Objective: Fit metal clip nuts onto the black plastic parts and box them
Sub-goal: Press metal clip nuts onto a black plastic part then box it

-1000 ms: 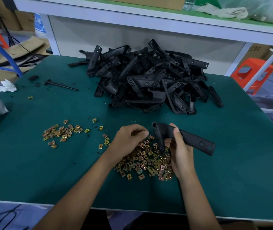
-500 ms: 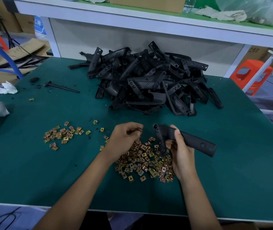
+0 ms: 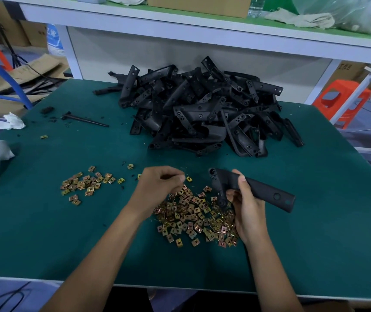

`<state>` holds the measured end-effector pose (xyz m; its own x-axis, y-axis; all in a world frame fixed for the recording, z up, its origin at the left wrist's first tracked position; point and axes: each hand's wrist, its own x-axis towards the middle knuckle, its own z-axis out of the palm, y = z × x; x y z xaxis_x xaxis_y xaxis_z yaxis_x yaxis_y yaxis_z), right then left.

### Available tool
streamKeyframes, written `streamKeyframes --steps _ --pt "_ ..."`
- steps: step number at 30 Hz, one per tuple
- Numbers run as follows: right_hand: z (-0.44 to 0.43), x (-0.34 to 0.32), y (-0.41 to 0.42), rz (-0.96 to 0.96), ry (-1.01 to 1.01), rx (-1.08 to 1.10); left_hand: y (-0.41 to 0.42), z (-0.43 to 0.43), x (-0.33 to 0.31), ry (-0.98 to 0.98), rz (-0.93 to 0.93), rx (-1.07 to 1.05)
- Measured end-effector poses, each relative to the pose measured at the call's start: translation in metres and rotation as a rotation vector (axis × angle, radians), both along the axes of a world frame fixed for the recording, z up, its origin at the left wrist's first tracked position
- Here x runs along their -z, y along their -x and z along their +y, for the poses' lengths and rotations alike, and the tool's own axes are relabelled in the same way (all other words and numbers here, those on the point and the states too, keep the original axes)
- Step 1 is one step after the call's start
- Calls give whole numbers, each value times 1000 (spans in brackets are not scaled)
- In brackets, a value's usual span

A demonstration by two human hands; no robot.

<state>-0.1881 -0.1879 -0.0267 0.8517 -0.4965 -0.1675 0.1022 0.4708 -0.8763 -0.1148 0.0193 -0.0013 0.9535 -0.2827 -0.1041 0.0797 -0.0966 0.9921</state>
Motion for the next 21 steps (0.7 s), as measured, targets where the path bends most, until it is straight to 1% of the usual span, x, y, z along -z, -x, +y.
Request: streamKeyframes --steps 3,6,9,15,21 --pt "-1 0 1 5 -5 -9 10 -18 3 49 125 66" --pt "-3 0 2 1 -25 -18 24 -37 5 196 248 76" --pt "-5 -2 2 -21 -29 -4 37 -53 8 212 261 85" --pt "-4 -4 3 -33 -28 -24 46 -73 7 307 372 35" --pt "-6 -4 3 -21 -32 -21 44 -73 9 331 389 23"
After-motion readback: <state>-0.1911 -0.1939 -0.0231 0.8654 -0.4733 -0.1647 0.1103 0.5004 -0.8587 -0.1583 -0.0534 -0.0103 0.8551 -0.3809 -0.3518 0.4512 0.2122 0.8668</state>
